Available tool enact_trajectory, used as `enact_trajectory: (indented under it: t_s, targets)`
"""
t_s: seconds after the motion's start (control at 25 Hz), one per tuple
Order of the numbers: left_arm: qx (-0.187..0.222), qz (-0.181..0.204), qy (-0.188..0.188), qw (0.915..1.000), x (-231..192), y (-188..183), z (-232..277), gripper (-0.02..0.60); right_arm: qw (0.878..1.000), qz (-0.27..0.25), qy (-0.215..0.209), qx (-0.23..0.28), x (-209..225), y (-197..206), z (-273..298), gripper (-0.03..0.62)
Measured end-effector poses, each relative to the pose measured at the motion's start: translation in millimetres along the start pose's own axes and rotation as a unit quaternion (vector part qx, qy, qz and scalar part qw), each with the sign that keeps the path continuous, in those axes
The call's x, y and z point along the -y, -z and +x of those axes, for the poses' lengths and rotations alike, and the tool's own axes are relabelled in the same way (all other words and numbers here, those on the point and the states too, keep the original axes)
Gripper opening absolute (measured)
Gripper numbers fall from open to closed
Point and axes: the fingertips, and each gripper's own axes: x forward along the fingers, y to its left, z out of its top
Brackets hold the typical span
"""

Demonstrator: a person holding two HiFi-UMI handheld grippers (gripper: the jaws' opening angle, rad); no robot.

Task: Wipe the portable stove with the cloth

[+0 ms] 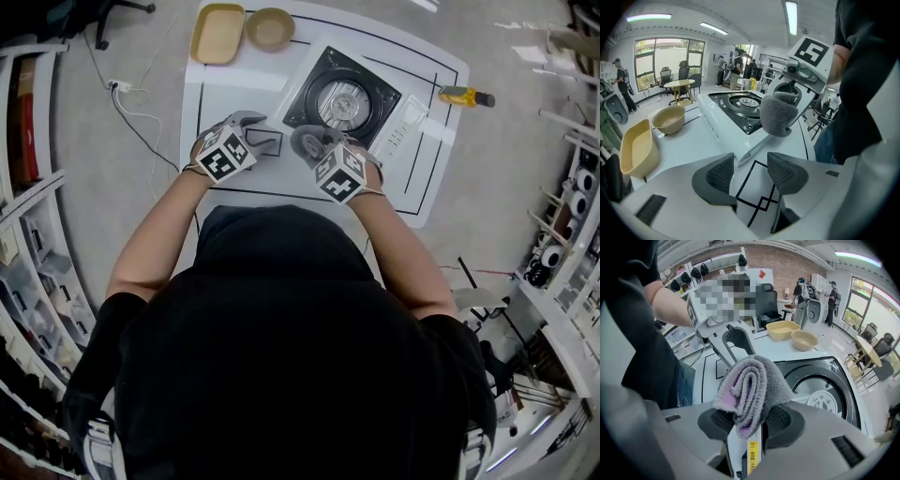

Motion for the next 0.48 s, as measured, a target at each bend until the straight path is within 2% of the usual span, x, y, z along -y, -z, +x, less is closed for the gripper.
enact_trajectory:
  t_s: [0.28,0.48]
  targets:
    - [0.004,0.012,0.008,0.9999,-1,2,0,0.241,1.000,-0.026,0.000,0.012,-1,-34,12,0.176]
    - [0.016,0.002,0.014,0.9998,-2,3,-1,0.236,0.998,-0.049,0.002,0.026,-2,-63,21,0.175]
